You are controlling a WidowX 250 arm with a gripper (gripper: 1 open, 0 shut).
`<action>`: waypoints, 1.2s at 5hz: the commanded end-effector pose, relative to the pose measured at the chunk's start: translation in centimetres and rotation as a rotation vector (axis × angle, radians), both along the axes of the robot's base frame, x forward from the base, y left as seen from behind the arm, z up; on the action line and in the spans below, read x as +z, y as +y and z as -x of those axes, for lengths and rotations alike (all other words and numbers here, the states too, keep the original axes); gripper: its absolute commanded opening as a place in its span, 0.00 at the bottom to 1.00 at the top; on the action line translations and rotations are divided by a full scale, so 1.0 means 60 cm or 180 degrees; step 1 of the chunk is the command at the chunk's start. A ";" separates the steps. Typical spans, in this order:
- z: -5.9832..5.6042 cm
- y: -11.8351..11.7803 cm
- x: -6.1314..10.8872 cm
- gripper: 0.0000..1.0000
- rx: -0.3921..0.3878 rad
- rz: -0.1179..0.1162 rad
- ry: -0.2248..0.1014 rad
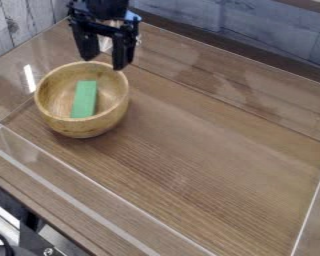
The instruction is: Move green object from inside the wooden bowl to the table next to it
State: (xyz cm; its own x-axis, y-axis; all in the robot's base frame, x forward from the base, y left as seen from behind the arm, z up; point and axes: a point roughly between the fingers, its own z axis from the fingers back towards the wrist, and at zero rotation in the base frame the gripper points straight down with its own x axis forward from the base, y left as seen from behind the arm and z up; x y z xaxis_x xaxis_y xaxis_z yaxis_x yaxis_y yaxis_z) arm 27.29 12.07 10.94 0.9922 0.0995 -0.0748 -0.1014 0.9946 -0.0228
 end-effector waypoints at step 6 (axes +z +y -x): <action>0.020 0.036 -0.034 1.00 0.0136 -0.0056 -0.0120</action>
State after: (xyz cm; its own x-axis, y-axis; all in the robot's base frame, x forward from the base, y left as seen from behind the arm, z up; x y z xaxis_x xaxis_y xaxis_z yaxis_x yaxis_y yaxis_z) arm 25.82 13.90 7.87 0.9877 0.1381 -0.0729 -0.1402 0.9898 -0.0238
